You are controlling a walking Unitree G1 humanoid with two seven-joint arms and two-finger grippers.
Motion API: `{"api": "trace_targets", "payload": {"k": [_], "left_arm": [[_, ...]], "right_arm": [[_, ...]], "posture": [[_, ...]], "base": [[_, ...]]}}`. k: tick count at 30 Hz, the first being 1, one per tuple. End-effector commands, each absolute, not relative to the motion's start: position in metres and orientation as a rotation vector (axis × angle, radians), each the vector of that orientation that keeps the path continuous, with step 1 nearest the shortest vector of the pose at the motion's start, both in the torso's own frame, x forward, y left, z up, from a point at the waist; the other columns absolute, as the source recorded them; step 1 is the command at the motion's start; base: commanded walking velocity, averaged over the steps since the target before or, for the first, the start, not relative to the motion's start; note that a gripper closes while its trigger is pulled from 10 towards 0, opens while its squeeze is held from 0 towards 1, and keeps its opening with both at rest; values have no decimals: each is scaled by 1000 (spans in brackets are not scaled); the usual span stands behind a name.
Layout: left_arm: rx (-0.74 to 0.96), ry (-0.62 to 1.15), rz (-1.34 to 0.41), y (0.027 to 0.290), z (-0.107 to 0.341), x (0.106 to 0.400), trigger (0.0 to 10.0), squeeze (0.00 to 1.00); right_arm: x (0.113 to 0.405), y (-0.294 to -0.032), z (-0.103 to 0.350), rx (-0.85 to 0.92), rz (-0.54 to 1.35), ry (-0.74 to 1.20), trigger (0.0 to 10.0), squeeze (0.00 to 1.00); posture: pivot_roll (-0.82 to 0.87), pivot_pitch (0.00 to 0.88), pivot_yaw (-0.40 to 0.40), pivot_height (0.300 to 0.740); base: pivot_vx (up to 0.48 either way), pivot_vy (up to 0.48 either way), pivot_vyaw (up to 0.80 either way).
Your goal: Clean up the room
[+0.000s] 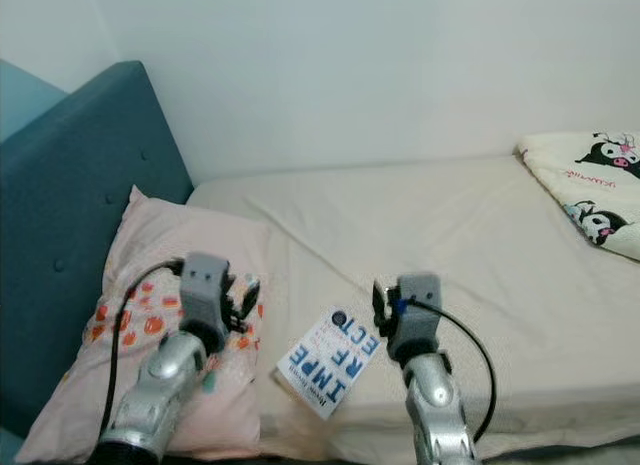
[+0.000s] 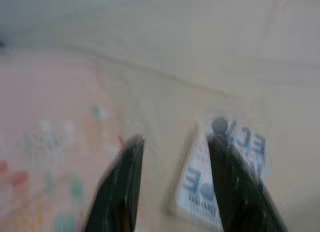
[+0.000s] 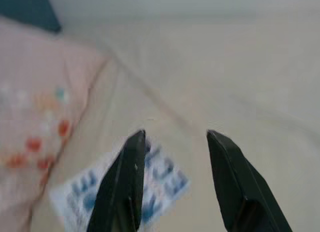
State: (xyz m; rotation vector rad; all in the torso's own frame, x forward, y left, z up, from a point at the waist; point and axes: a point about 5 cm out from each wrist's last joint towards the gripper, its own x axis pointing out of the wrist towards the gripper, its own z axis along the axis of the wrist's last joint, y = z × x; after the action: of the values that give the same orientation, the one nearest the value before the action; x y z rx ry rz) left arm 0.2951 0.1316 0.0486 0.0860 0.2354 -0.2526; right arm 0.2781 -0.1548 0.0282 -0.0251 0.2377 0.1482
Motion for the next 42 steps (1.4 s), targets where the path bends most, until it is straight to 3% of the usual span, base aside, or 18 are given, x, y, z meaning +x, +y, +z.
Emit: {"api": "trace_targets", "payload": {"k": [1, 3, 7, 9, 13, 29, 42], "left_arm": [[129, 319, -271, 133, 29, 288, 10000, 0], [208, 515, -307, 130, -8, 273, 10000, 0], [264, 672, -345, 127, -33, 254, 10000, 0], [264, 672, -345, 127, -33, 254, 10000, 0], [264, 865, -394, 124, -61, 219, 10000, 0], [238, 911, -370, 132, -71, 210, 10000, 0], [218, 813, -236, 144, -54, 238, 10000, 0]], "right_arm": [[268, -152, 5, -28, 165, 359, 10000, 0], [241, -154, -39, -66, 174, 655, 10000, 0], [216, -154, -63, -139, 211, 841, 10000, 0], [216, -154, -63, -139, 211, 841, 10000, 0], [184, -148, -83, -191, 246, 988, 10000, 0], [169, -137, -93, -200, 293, 1045, 10000, 0], [180, -140, -89, -193, 293, 1042, 10000, 0]], "posture": [[-6, 0, 31, 740], [-2, 0, 28, 740], [-3, 0, 28, 740], [-3, 0, 28, 740], [-18, 0, 43, 740], [-2, 0, 24, 740], [19, 0, -20, 740]], "base": [[0, 0, 0], [0, 0, 0], [0, 0, 0], [0, 0, 0], [0, 0, 0], [0, 0, 0], [0, 0, 0]]}}
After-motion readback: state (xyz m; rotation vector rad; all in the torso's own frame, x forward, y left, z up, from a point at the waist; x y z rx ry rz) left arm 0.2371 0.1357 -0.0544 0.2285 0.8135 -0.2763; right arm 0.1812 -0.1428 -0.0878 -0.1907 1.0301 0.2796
